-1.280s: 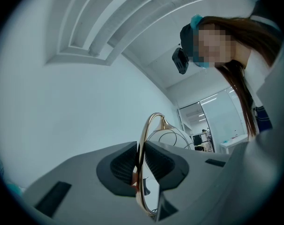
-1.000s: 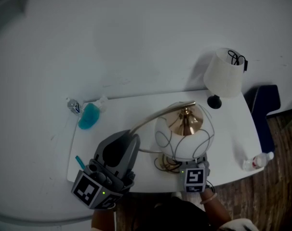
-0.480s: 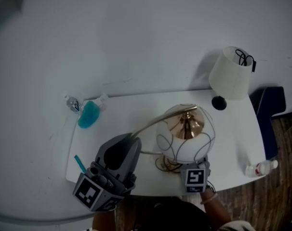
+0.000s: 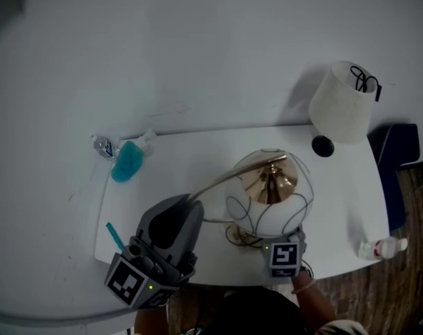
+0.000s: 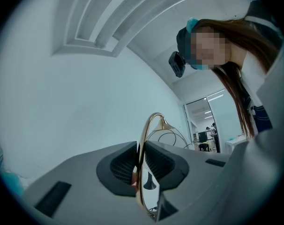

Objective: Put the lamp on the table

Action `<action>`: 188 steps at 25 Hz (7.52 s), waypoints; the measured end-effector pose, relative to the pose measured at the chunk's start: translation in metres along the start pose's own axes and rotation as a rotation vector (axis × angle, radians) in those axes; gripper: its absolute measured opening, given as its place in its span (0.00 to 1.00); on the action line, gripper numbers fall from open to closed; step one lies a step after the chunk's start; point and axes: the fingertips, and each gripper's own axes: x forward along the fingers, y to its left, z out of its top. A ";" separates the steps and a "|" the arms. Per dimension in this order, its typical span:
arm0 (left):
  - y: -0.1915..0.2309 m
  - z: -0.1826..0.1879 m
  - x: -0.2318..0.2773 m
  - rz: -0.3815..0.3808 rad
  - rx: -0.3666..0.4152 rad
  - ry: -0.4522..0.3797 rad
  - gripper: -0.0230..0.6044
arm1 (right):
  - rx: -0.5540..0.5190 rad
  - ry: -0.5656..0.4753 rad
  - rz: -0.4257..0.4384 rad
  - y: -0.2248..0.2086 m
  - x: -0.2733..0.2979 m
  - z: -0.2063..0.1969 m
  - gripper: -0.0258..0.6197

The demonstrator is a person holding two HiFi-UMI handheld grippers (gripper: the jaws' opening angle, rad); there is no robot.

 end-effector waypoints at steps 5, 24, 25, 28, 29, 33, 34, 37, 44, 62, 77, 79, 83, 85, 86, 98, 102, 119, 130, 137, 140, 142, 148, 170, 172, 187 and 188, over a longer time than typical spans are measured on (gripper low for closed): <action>0.002 -0.006 0.001 0.002 -0.004 0.004 0.13 | 0.000 0.016 0.008 0.001 0.003 -0.008 0.05; 0.006 -0.025 0.000 0.018 -0.021 0.034 0.13 | 0.002 0.024 0.043 0.004 0.016 -0.022 0.05; 0.006 -0.026 0.000 0.018 -0.021 0.037 0.13 | 0.003 0.026 0.044 0.004 0.016 -0.023 0.05; 0.007 -0.028 0.001 0.020 -0.022 0.043 0.13 | 0.008 0.042 0.048 0.006 0.016 -0.029 0.05; 0.007 -0.029 0.001 0.021 -0.023 0.045 0.13 | 0.009 0.041 0.047 0.006 0.016 -0.029 0.05; 0.007 -0.031 0.000 0.023 -0.029 0.049 0.13 | 0.012 0.042 0.045 0.007 0.015 -0.029 0.05; 0.007 -0.031 0.000 0.023 -0.030 0.051 0.13 | 0.020 0.039 0.045 0.007 0.015 -0.028 0.05; 0.007 -0.032 0.001 0.021 -0.032 0.055 0.13 | 0.036 0.029 0.042 0.008 0.016 -0.029 0.05; 0.008 -0.036 0.000 0.018 -0.039 0.060 0.13 | 0.021 0.076 0.044 0.009 0.014 -0.037 0.05; 0.007 -0.041 0.000 0.009 -0.027 0.059 0.13 | 0.043 0.061 0.038 0.011 0.019 -0.044 0.05; 0.001 -0.042 0.003 -0.025 -0.013 0.073 0.13 | 0.055 0.069 0.029 0.013 0.021 -0.047 0.05; 0.002 -0.041 0.003 -0.029 -0.010 0.075 0.13 | 0.050 0.071 0.030 0.015 0.022 -0.048 0.05; -0.014 -0.045 0.008 -0.040 0.009 0.084 0.13 | 0.060 0.063 0.037 0.008 0.015 -0.056 0.05; -0.016 -0.045 0.008 -0.040 0.014 0.085 0.13 | 0.071 0.062 0.038 0.009 0.015 -0.059 0.05; -0.016 -0.045 0.007 -0.040 0.015 0.086 0.13 | 0.072 0.066 0.039 0.010 0.014 -0.060 0.05; -0.016 -0.045 0.006 -0.036 0.009 0.087 0.14 | 0.047 0.061 0.049 0.011 0.014 -0.058 0.05; -0.015 -0.046 0.006 -0.031 0.010 0.089 0.14 | 0.051 0.054 0.063 0.011 0.015 -0.053 0.05; -0.014 -0.046 -0.001 -0.005 -0.019 0.093 0.15 | 0.042 0.123 0.105 0.012 0.011 -0.063 0.08; -0.010 -0.046 -0.018 0.027 -0.027 0.093 0.15 | 0.061 0.131 0.075 0.009 0.007 -0.064 0.11; -0.013 -0.045 -0.025 0.027 -0.027 0.097 0.15 | 0.076 0.133 0.067 0.009 0.000 -0.063 0.14; -0.016 -0.045 -0.027 0.025 -0.047 0.103 0.15 | 0.078 0.141 0.055 0.007 -0.003 -0.064 0.15; -0.015 -0.044 -0.029 0.023 -0.052 0.104 0.15 | 0.077 0.145 0.044 0.007 -0.005 -0.063 0.15; -0.019 -0.044 -0.039 0.007 -0.051 0.112 0.15 | 0.092 0.146 0.001 0.006 -0.015 -0.065 0.15; -0.030 -0.037 -0.078 0.005 -0.074 0.128 0.13 | 0.091 0.137 -0.069 0.022 -0.059 -0.038 0.15; -0.033 -0.037 -0.080 0.010 -0.072 0.134 0.13 | 0.087 0.135 -0.075 0.022 -0.065 -0.035 0.14; -0.053 -0.046 -0.105 0.104 -0.110 0.147 0.09 | 0.059 0.087 -0.069 0.029 -0.107 0.004 0.08; -0.054 -0.046 -0.107 0.107 -0.110 0.145 0.09 | 0.057 0.084 -0.069 0.030 -0.111 0.006 0.08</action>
